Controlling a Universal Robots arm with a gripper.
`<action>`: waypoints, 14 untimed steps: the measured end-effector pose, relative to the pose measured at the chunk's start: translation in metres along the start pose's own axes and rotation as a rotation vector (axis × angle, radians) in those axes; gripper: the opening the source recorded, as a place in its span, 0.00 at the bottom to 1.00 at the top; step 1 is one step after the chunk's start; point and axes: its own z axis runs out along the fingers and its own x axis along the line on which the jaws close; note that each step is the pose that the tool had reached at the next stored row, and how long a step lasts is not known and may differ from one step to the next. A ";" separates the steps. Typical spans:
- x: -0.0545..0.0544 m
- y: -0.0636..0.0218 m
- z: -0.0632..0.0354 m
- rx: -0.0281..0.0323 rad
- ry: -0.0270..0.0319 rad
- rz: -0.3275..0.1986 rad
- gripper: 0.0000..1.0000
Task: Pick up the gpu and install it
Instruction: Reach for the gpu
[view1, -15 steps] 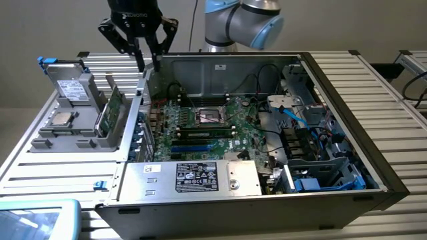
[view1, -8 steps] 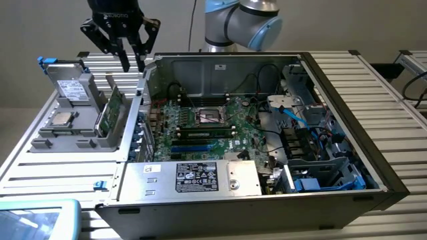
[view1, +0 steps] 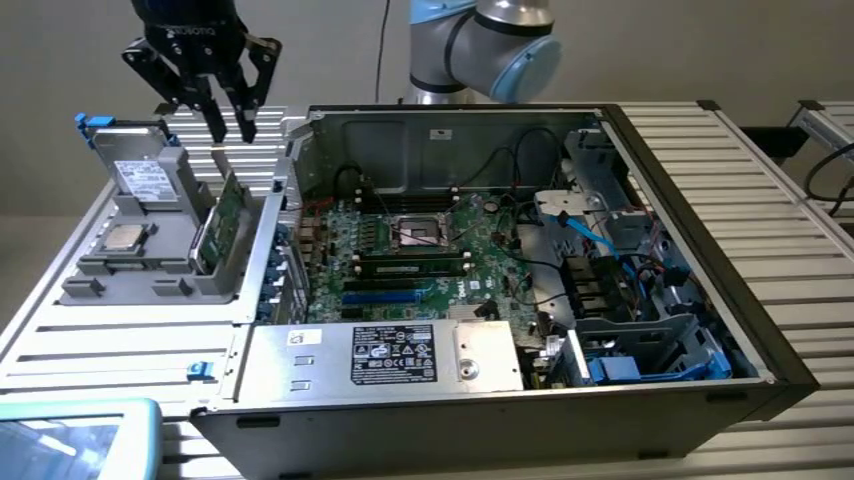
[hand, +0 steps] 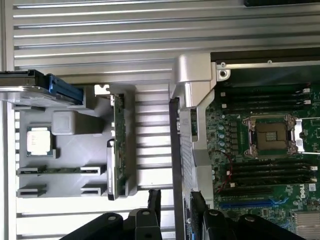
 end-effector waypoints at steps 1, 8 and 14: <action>0.005 0.0008 0.0003 0.0002 0.0006 0.000 0.38; 0.037 0.0064 0.0026 0.0011 0.0048 0.000 0.38; 0.065 0.0111 0.0046 0.0017 0.0083 0.000 0.38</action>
